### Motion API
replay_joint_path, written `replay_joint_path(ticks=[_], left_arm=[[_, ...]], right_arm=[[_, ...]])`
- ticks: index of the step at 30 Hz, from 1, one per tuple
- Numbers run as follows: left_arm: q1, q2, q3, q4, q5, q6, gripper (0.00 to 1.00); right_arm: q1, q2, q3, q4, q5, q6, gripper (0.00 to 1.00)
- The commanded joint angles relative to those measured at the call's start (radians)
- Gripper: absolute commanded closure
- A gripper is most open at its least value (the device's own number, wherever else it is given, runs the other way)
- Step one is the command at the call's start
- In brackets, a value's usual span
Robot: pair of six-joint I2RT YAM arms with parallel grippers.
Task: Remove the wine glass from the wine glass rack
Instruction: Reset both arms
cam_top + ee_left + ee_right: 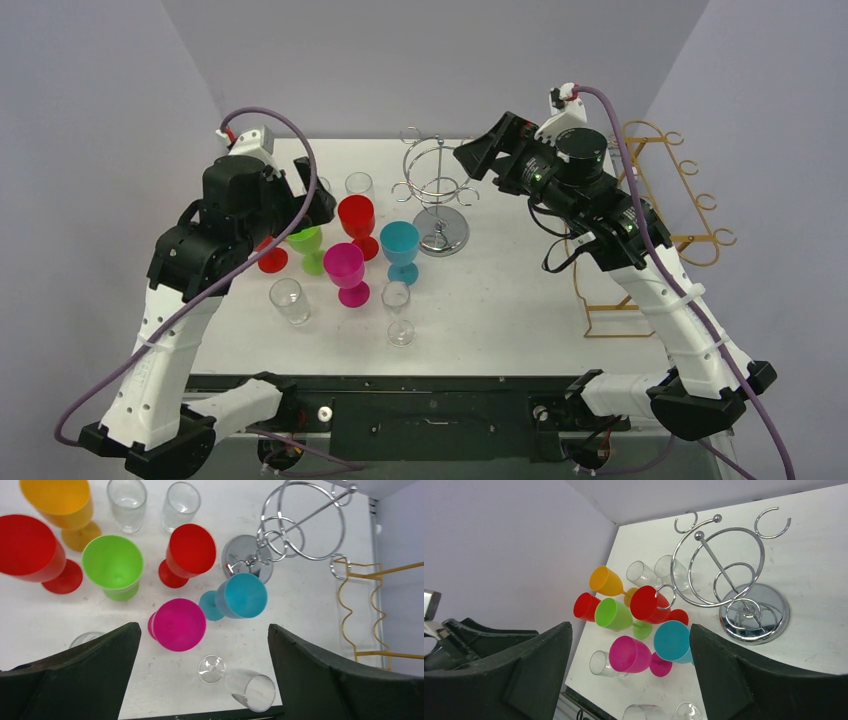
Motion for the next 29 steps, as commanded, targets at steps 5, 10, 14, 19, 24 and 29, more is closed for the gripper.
replay_joint_path(ticks=[5,10,14,19,24,29], left_arm=[[-0.164,0.095,0.149,0.205,0.028,0.064,0.04],[-0.213,0.158,0.218,0.251,0.103,0.084,0.04],[-0.222,0.188,0.271,0.219,0.069,0.093,0.04],[-0.223,0.152,0.244,0.248,0.044,0.126,0.04],[-0.223,0.139,0.244,0.252,0.027,0.134,0.04],[-0.223,0.146,0.253,0.244,0.039,0.137,0.04]], right_arm=[[0.001,-0.099,-0.020,0.032,0.153,0.015,0.17],[-0.002,-0.157,-0.070,0.039,0.209,0.029,0.16],[-0.002,-0.192,-0.111,0.054,0.232,0.036,0.16],[-0.002,-0.215,-0.131,0.067,0.243,0.041,0.16],[-0.002,-0.216,-0.130,0.067,0.242,0.037,0.16],[-0.002,-0.222,-0.141,0.070,0.242,0.034,0.16]])
